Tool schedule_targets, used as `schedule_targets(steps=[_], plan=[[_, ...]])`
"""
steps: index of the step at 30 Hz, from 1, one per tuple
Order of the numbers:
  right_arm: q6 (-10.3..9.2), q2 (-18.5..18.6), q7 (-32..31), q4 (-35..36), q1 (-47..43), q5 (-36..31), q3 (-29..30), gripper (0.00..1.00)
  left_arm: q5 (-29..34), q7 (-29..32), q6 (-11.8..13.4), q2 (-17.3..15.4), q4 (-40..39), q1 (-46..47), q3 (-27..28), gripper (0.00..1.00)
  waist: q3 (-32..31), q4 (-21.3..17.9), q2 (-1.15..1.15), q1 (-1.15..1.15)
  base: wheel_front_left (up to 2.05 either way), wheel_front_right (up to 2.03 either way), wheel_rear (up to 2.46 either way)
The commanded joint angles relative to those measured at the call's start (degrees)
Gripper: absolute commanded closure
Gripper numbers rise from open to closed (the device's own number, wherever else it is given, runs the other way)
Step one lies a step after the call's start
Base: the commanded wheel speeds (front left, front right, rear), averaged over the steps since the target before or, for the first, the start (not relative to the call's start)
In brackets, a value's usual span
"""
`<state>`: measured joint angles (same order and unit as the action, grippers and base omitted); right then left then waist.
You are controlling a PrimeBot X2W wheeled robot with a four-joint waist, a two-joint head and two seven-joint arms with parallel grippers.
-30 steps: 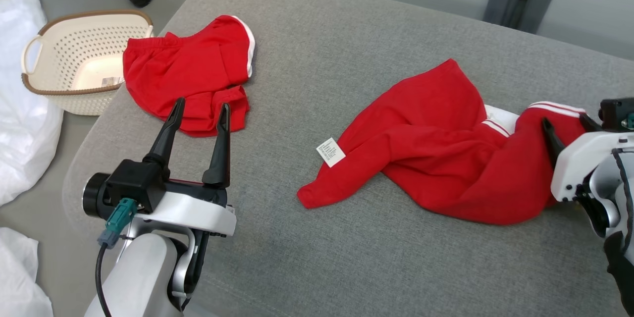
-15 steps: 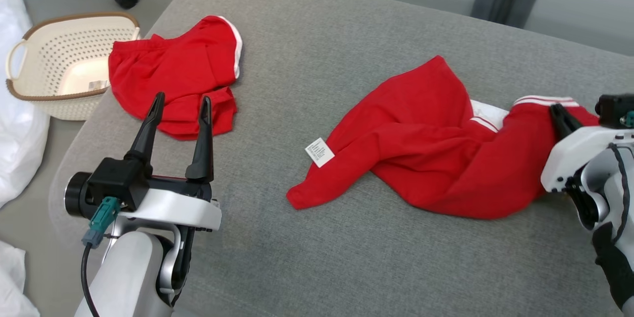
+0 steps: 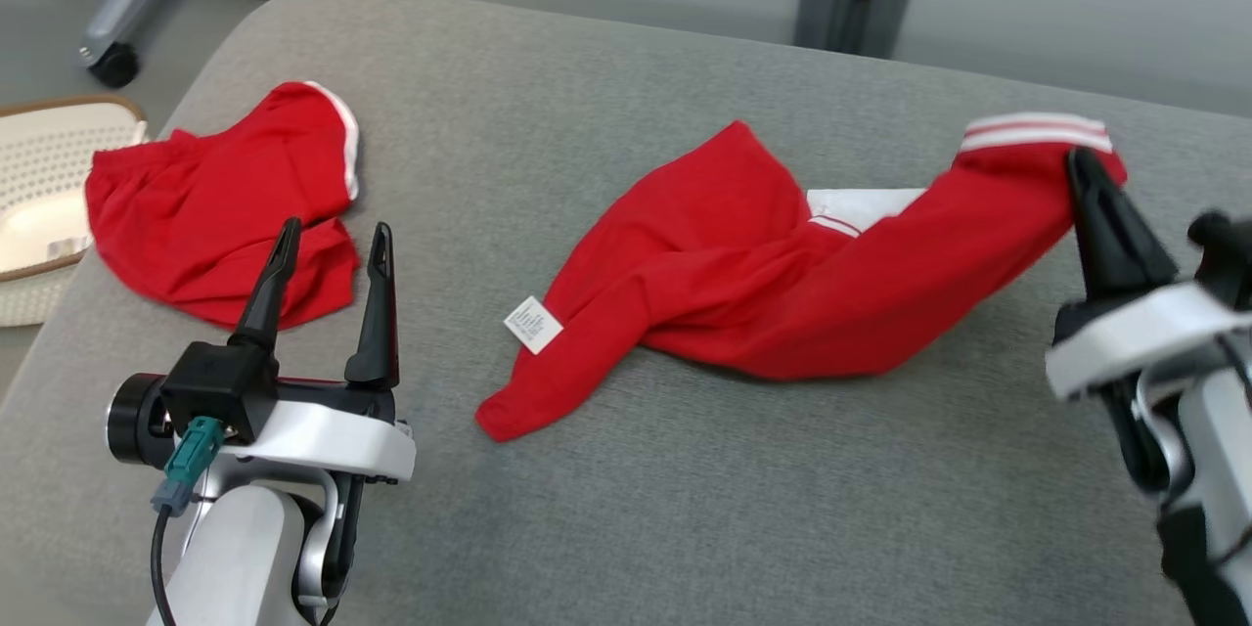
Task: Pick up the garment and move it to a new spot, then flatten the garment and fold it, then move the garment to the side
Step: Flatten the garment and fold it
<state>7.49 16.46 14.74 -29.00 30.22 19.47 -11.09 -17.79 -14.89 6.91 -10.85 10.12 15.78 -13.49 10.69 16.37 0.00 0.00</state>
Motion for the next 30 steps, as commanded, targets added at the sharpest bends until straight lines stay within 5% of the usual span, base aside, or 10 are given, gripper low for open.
schedule_targets(steps=[1,9,16,18,19,25,30], plan=[[0.02,0.3,0.5,2.7,-3.7,-0.6,0.4,1.0,0.1,-0.2,0.2,-0.5,0.2,-0.4,0.3,0.0,-0.6,-1.9,0.0,0.0,0.0,0.0,0.0],[0.02,-1.1,0.6,11.8,-19.7,-2.7,1.7,1.0,-0.3,0.2,0.4,-1.0,0.3,-1.4,0.2,0.0,-1.2,-5.8,0.0,0.0,0.0,0.0,0.0],[0.02,-2.7,0.6,9.8,-27.0,-2.3,0.8,1.0,-0.7,0.9,1.3,-2.1,-0.7,-2.7,1.0,0.0,-1.5,-8.8,0.0,0.0,0.0,0.0,0.0],[0.02,-2.5,0.5,6.6,-28.1,-1.1,0.1,0.48,-0.8,1.2,1.8,-2.5,-0.9,-3.2,1.2,0.0,-1.5,-9.6,0.0,0.0,0.0,0.0,0.0],[0.0,-3.0,0.5,6.4,-27.4,0.5,0.8,0.0,-0.9,1.3,1.9,-2.5,-1.2,-3.6,1.3,0.0,-1.5,-10.0,0.0,0.0,0.0,0.0,0.0],[0.01,-3.3,0.5,5.7,-27.0,2.2,5.2,0.0,-1.1,1.7,2.7,-3.1,-2.2,-4.7,1.9,0.0,-1.4,-11.4,0.0,0.0,0.0,0.0,0.0],[0.02,-4.8,0.5,8.5,-24.8,1.5,16.2,0.0,-1.5,2.5,3.7,-3.7,-3.1,-5.7,2.8,0.0,-1.3,-12.6,0.0,0.0,0.0,0.0,0.0]])
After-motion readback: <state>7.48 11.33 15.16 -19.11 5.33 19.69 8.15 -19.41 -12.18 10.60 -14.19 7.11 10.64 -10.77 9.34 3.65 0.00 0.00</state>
